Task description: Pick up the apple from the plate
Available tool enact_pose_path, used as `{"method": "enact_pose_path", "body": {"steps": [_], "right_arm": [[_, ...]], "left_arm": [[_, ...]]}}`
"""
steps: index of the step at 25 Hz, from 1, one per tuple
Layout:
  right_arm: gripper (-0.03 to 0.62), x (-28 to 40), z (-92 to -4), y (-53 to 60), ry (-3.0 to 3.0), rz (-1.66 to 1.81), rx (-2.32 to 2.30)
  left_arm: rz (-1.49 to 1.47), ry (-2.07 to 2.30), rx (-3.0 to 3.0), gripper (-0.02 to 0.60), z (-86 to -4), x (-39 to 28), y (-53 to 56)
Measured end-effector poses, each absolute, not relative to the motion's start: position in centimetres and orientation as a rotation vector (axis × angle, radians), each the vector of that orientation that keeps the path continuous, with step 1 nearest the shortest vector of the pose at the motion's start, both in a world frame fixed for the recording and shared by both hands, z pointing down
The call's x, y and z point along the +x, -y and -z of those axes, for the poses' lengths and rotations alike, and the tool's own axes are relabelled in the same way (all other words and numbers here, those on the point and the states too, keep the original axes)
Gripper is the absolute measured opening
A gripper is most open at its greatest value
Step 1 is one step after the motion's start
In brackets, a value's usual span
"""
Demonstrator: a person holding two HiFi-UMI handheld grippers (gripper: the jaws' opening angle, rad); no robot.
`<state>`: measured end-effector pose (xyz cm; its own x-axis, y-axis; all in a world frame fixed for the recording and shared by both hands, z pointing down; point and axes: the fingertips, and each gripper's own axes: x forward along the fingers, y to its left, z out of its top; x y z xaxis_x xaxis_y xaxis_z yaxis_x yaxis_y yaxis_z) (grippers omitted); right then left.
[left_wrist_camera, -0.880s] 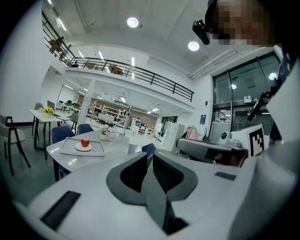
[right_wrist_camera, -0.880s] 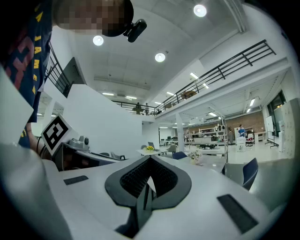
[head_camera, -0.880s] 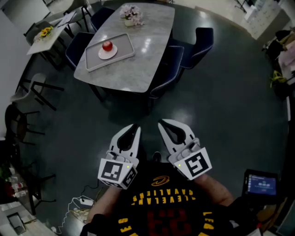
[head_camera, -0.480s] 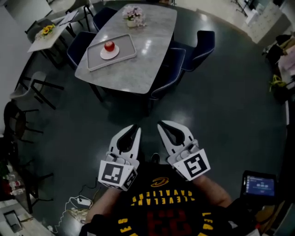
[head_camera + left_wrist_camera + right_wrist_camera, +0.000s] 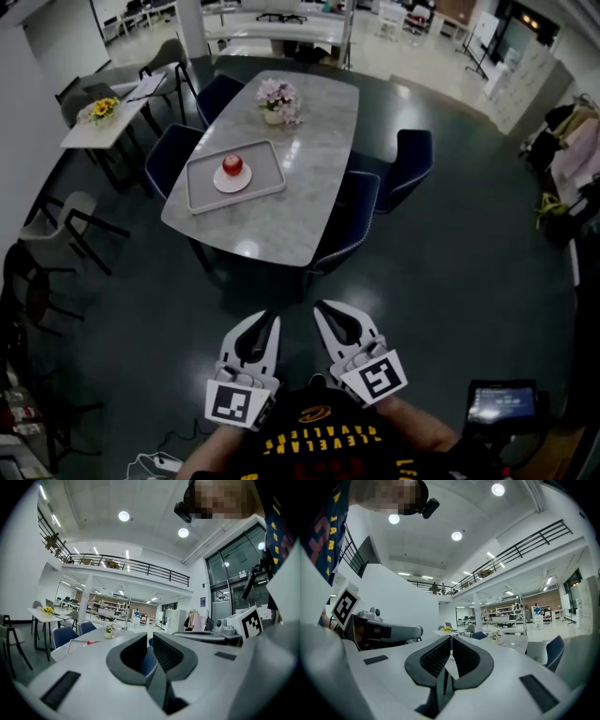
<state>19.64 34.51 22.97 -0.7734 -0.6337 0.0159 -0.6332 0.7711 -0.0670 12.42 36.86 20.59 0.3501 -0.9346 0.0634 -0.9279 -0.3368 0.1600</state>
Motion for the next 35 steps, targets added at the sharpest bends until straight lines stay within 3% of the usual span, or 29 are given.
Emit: {"method": "enact_pose_path", "body": {"steps": [18,35], "right_arm": [[0.006,6.0,-24.8,-27.1,-2.993,0.25,-1.159],[0.006,3.6,-26.2,-14.5,-2.949,0.469,-0.975]], "left_arm": [[0.126,1.624,2.382,0.041,-23.1,-3.4,-30.3],[0.057,1.799,2.29,0.041,-23.2,-6.0,-19.8]]}}
